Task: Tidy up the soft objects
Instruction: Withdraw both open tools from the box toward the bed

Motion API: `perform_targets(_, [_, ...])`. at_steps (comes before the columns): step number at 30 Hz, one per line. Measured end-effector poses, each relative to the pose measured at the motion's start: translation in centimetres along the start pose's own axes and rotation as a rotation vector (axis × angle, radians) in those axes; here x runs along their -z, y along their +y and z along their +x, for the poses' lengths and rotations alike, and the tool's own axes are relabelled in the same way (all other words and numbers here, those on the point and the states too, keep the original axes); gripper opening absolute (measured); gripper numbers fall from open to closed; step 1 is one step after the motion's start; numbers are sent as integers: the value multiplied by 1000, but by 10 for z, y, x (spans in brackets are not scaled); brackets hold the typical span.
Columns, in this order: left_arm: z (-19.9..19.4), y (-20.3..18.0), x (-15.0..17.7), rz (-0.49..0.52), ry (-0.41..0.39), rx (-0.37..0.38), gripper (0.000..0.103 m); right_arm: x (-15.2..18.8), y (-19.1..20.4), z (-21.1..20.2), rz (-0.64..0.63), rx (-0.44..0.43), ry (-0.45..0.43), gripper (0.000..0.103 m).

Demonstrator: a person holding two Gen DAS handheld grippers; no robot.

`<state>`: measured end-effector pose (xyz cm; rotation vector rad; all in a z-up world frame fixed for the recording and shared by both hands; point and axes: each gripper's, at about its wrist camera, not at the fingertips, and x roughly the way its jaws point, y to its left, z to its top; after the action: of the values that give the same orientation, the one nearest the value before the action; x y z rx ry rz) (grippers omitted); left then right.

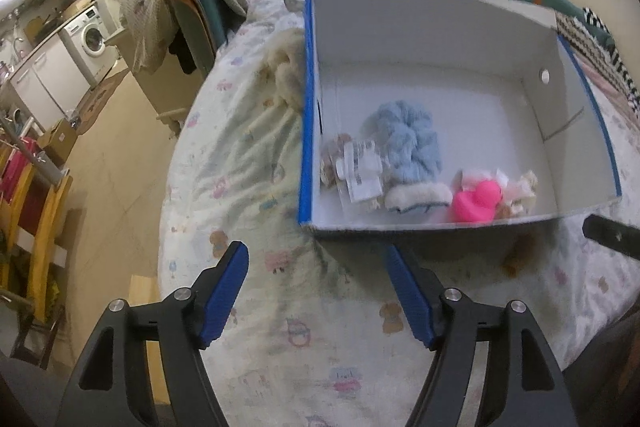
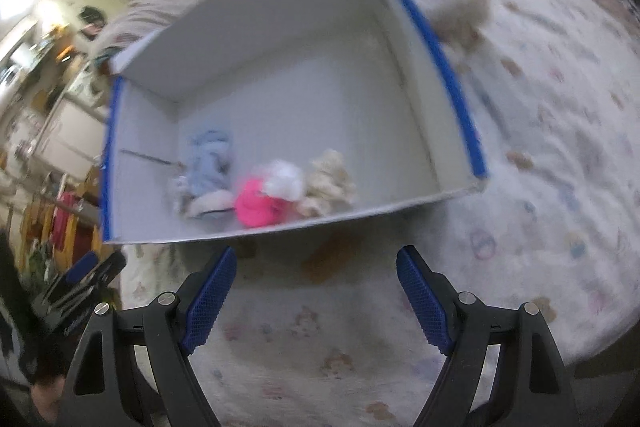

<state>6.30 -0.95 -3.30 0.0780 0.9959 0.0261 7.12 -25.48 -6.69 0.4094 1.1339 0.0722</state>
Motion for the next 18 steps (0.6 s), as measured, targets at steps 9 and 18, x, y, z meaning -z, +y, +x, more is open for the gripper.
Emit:
perform_targets(9, [24, -12, 12, 39, 102, 30, 69, 3, -4, 55, 27, 63, 164, 86])
perform_targets(18, [38, -19, 9, 32, 152, 72, 69, 7, 24, 99, -118, 162, 225, 62])
